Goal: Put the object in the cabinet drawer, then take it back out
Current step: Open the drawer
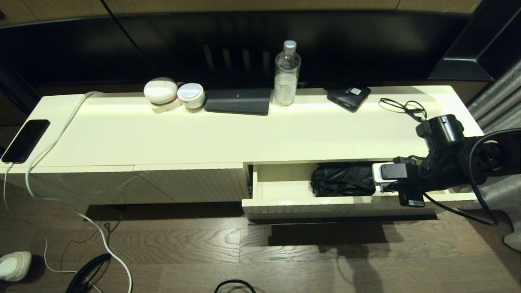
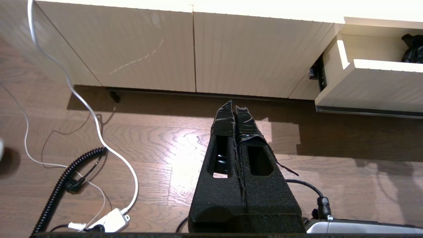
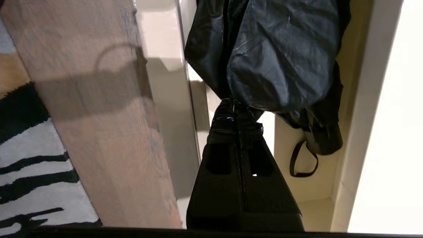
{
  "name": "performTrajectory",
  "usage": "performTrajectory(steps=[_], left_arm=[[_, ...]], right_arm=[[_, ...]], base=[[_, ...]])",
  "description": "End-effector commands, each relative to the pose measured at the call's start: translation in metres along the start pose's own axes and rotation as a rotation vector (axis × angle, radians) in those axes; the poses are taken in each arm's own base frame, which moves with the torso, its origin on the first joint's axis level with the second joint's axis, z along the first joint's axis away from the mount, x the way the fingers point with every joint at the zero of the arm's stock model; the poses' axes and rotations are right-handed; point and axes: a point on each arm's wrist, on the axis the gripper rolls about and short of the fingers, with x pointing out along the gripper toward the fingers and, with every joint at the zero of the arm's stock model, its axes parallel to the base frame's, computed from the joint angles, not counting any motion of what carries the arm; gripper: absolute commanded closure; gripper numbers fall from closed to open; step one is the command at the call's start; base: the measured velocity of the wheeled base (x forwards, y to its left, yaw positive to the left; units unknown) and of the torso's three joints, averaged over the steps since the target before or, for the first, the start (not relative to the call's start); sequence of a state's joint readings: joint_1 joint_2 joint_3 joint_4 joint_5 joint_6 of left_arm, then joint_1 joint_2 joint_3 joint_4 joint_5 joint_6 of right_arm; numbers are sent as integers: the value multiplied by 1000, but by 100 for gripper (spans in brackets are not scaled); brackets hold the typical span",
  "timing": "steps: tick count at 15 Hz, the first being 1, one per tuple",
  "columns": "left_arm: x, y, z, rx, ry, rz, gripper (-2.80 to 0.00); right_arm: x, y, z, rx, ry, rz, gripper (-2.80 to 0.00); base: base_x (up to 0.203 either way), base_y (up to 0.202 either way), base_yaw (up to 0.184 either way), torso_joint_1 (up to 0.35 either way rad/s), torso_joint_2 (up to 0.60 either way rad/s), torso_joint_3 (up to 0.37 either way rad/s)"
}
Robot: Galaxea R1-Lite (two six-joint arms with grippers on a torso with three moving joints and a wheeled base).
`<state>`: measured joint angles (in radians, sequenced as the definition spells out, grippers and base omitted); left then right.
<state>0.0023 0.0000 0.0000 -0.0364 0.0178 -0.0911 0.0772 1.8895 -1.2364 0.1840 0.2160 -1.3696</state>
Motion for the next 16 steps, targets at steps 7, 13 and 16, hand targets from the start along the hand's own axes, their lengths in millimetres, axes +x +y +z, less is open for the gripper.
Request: performTrajectory(steps=[7, 13, 16], left_arm=[[0, 0, 0, -1, -2, 1, 0], [0, 0, 0, -1, -2, 1, 0], [0, 0, 0, -1, -2, 1, 0]], right_arm=[[-11, 10, 2, 23, 14, 122, 0], [-21, 30, 2, 45, 19, 236, 0], [-16, 44, 0, 50, 27, 283, 0]], base=[[0, 0, 0, 0, 0, 0], [0, 0, 0, 0, 0, 0], [0, 0, 0, 0, 0, 0]])
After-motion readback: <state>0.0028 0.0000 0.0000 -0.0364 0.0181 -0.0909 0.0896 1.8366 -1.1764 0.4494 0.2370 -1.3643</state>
